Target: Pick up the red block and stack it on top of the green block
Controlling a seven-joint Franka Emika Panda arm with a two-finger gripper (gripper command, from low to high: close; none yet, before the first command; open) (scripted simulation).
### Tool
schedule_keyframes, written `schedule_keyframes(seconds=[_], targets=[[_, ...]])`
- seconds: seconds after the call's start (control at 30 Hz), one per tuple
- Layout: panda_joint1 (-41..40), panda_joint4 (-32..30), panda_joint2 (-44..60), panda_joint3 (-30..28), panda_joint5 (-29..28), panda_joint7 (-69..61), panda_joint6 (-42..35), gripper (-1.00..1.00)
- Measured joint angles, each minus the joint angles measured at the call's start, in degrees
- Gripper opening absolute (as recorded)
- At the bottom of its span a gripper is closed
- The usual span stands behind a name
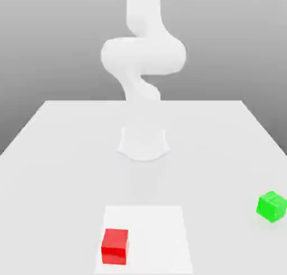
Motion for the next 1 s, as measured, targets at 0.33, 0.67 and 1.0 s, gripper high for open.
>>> schedule_keyframes(seconds=[0.33,0.67,1.0], targets=[[-0.1,-5.3,21.1,-2.6,1.1,-2.1,8.9,0.0],[-1.3,-10.4,41.9,-4.3,2.1,-4.1,17.7,0.0],[-3.1,-11.0,60.3,-2.8,4.1,-6.1,29.7,-1.0]])
